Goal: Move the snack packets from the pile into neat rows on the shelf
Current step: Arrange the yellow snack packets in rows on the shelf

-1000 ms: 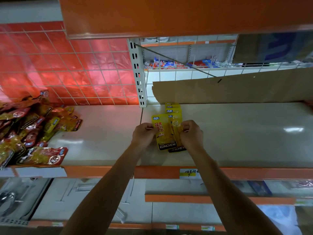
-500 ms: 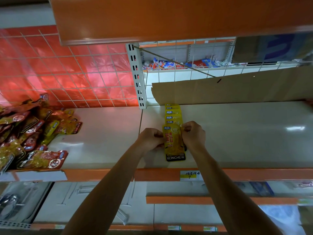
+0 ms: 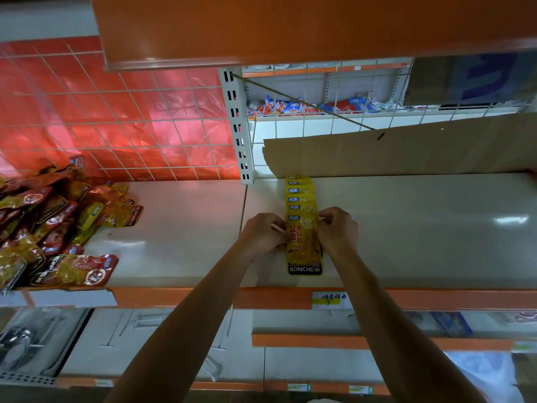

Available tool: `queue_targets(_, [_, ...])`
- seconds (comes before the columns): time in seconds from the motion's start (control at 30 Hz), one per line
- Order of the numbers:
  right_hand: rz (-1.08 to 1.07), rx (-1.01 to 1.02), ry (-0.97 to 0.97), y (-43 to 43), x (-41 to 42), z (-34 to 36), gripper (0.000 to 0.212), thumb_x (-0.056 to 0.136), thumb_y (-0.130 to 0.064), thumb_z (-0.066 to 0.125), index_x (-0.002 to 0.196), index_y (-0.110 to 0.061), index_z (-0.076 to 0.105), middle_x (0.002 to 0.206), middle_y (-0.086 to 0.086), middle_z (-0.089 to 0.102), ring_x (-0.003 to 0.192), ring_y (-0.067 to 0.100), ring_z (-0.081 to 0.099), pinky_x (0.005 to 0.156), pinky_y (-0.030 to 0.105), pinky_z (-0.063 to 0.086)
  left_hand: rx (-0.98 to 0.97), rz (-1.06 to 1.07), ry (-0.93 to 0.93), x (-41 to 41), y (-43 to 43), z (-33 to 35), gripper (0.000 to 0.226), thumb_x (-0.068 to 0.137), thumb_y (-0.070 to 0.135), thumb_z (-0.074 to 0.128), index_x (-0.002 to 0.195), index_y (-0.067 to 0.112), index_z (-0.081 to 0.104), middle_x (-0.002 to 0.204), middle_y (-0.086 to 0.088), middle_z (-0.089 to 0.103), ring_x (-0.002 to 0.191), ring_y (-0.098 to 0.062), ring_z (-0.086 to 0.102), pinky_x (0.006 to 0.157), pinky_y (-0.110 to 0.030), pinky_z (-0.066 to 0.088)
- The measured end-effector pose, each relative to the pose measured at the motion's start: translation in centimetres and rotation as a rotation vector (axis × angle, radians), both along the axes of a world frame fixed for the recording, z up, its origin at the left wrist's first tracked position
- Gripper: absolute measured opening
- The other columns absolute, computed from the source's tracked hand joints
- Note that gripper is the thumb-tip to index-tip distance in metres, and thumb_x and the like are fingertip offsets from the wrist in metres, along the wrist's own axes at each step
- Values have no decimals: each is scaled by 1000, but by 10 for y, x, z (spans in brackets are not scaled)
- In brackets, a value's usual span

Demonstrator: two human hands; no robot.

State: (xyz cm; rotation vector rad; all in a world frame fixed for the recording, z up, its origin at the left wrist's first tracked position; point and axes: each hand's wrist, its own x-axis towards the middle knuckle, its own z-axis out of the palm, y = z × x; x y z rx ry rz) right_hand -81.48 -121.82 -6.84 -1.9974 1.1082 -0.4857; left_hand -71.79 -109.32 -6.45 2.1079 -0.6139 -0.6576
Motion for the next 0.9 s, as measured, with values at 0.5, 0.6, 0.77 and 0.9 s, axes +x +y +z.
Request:
queue_targets(0.5, [156,-221,-128,38,33,13,26,88,-4,51,107,-11,66,105,7,68,98,24,62,78,27,43,166,88,-316,14,15,0,19,91,31,57,103,22,68,106,1,69,102,-19,62,86,-28,48])
queue_targets(0.6, [253,-217,-147,60,50,11,27,85,-3,53,107,-9,67,104,7,70,98,23,63,78,21,40,187,132,-439,23,34,1,23,93,30,56,111,21,66,112,1,68,104,-19,62,89,-29,48])
queue_targets(0.77, [406,-298,-122,104,81,8,30,87,-9,55,114,-15,65,114,2,68,106,20,61,94,29,45,209,215,-635,44,82,1,27,94,28,57,120,20,62,122,1,64,110,-15,59,95,-27,46])
queue_targets(0.9, [506,-264,-72,145,110,5,31,92,-13,56,122,-17,61,126,-1,62,115,16,56,100,27,41,279,256,-701,66,125,-5,32,93,32,58,124,21,61,127,1,61,115,-16,56,100,-30,45])
